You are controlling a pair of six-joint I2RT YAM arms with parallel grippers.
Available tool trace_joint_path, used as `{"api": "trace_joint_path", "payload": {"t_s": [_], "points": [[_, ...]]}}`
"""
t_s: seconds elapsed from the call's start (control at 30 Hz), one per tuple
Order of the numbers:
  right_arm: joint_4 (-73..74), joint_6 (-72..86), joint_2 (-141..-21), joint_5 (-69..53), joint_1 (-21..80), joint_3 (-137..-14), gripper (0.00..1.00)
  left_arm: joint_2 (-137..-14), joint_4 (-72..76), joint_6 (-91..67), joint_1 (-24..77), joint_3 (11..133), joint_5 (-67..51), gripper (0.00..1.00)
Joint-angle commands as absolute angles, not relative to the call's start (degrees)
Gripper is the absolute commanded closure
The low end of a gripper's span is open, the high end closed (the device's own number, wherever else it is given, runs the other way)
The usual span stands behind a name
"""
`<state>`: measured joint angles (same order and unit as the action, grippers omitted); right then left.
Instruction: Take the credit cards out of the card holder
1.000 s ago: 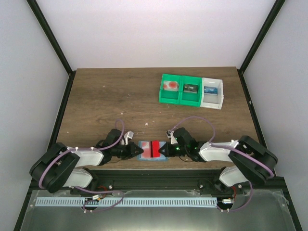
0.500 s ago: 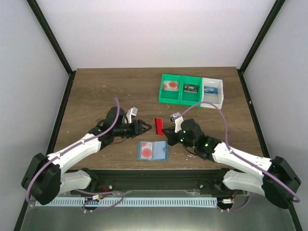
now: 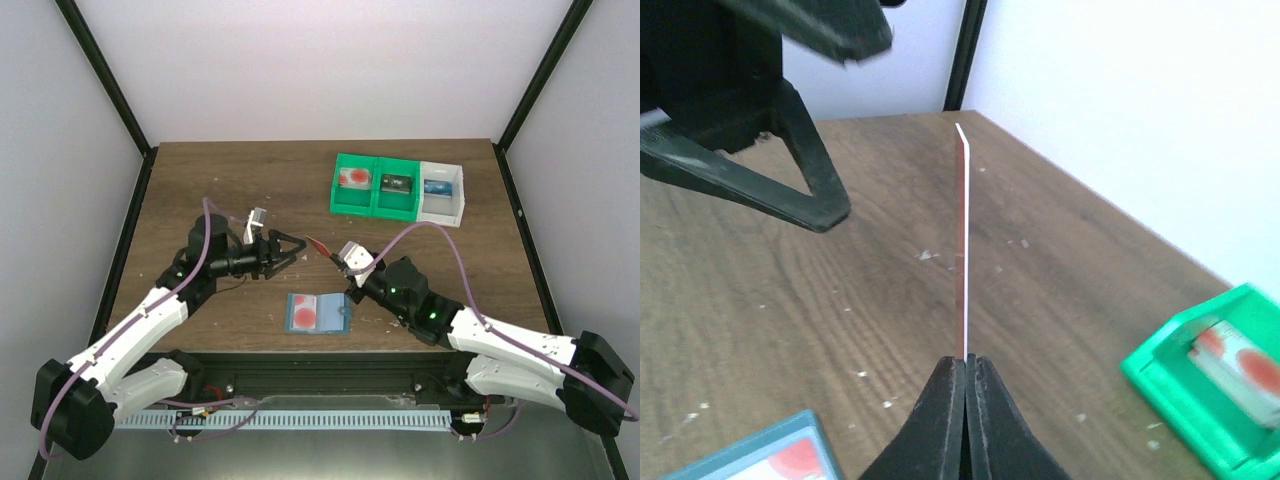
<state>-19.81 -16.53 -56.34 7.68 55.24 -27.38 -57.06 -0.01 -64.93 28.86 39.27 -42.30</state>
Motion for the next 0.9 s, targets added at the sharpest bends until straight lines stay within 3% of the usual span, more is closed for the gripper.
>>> {"api": "trace_joint_path", "payload": {"t_s": [0.0,0.17,0.53,0.77,0.87], "points": [[-25.79,-29.92,-56.14,11.17,58.08,-25.79,0.99,-55.01,13.63,-77.67,28.69,34.94,-48.64,0.26],[-26.3,-34.0,-57.52,15.0,60.15,-26.11,1.0,-53.06,15.56,-80.67,28.7,31.62,-46.7,0.29],[-27.88,-40.55,-58.4,18.48,65.15,-24.98,0.99,-52.55,17.28,-83.37,28.66,28.1,-46.22,0.48],[-28.9,-42.57,-59.67,21.22,67.02,-24.45,0.99,-52.72,18.35,-84.38,28.78,26.82,-45.98,0.67],[-29.49,-42.64,-59.51,22.17,67.23,-24.02,0.99,-52.67,19.78,-84.68,28.73,26.14,-46.58,0.83]]}}
